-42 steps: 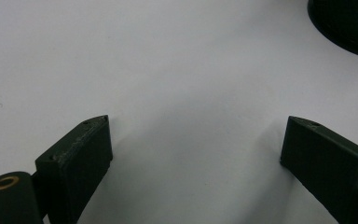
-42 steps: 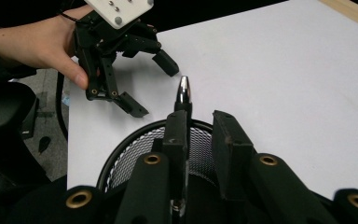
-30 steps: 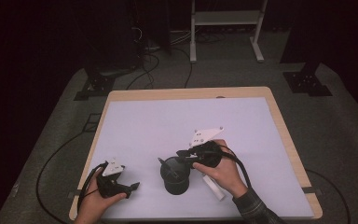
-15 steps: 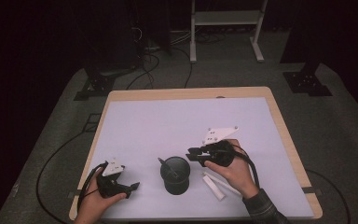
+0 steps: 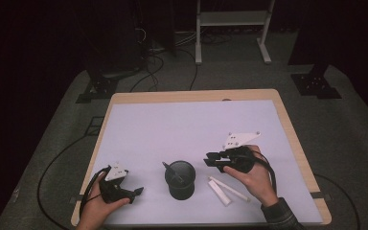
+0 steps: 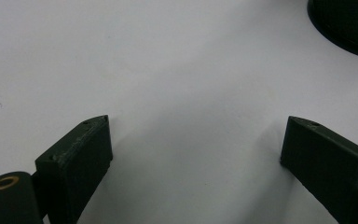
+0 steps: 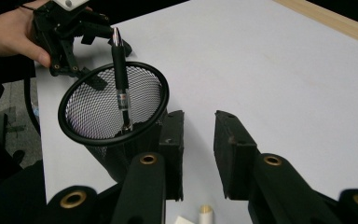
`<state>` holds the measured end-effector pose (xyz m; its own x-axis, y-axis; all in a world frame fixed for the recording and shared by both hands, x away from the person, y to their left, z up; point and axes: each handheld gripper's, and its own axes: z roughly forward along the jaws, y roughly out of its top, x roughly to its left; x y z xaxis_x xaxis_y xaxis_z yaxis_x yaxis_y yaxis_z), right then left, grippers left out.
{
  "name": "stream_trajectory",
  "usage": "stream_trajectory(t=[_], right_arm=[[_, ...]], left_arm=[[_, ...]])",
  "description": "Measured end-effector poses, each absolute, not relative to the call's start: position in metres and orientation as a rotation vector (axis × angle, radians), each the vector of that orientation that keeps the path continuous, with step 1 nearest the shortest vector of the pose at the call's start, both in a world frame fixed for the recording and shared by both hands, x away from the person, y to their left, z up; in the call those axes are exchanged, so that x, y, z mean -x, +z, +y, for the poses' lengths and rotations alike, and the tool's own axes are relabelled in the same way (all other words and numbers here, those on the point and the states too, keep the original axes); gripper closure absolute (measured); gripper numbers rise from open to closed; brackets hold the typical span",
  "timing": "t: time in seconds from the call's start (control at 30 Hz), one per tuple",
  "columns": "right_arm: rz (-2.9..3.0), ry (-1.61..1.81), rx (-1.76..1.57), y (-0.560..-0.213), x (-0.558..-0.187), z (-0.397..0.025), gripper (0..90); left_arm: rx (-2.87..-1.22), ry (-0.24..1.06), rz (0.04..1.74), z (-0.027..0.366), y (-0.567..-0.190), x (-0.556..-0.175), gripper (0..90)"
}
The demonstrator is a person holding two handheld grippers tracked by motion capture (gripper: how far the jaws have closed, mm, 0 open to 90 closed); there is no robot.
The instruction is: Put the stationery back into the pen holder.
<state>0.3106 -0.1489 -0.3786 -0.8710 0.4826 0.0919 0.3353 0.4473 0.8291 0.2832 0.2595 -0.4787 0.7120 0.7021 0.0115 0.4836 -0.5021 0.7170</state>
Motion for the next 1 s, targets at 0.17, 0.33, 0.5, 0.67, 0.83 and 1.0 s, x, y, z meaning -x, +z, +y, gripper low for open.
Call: stream_trajectory(t=[0.17,0.33,0.5,0.67,0.83,1.0], right_arm=[[2.536,1.378,-0.740,-0.382,-0.309,-0.156,71.0],[2.546,1.360,-0.757,-0.386,-0.308,-0.159,68.6],[2.565,1.319,-0.756,-0.393,-0.306,-0.161,60.6],[2.553,1.275,-0.775,-0.398,-0.306,-0.165,48.8],[2.540,1.237,-0.778,-0.401,-0.307,-0.167,43.6],[2.550,1.191,-0.789,-0.405,-0.307,-0.170,42.6]], left_arm=[[-2.200,0.394,0.897,0.259,-0.479,-0.283,7.9],[-2.198,0.393,0.898,0.259,-0.479,-0.283,7.9],[-2.197,0.393,0.898,0.259,-0.479,-0.283,7.9],[-2.200,0.393,0.897,0.260,-0.479,-0.283,7.9],[-2.200,0.393,0.897,0.260,-0.479,-0.283,7.9],[-2.201,0.394,0.896,0.259,-0.479,-0.283,7.9]])
